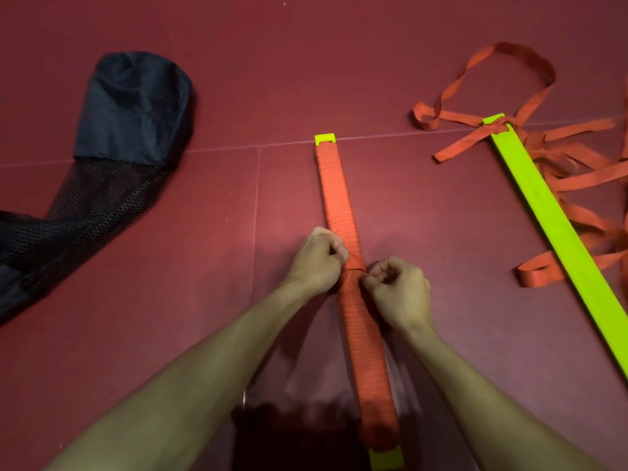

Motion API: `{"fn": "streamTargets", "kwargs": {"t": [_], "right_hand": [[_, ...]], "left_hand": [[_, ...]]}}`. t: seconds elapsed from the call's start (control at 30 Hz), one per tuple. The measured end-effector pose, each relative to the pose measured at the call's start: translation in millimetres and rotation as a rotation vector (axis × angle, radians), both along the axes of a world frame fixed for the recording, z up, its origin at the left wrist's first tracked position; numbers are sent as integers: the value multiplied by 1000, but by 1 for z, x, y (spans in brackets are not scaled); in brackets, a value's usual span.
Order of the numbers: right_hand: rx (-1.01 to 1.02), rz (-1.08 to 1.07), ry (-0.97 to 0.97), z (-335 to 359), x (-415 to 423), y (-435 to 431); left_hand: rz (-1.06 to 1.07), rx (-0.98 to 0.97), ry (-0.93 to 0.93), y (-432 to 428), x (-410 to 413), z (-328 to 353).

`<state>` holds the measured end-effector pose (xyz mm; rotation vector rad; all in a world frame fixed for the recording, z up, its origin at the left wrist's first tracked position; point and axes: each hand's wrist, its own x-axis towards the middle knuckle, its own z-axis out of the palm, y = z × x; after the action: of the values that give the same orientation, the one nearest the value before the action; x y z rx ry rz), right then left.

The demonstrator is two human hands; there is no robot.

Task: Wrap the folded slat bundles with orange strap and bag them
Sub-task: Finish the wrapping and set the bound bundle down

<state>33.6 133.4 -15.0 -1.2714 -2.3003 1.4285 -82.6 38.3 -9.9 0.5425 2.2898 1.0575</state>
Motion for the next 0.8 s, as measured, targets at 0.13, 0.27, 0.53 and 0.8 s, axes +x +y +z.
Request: {"fn": "streamTargets", "kwargs": {"t": [0.13, 0.27, 0.53, 0.8], "right_hand": [[-38, -11, 19, -4, 2, 0], [-124, -67, 82, -10, 1, -1], [-132, -47, 193, -13, 3, -3], [-3, 85, 146, -8, 6, -2]], "left_hand": [[1, -31, -3, 2, 2, 3], [28, -35, -51, 1, 1, 7], [-64, -75, -52, -2, 0, 9], [-22, -83, -45, -1, 1, 10]]}}
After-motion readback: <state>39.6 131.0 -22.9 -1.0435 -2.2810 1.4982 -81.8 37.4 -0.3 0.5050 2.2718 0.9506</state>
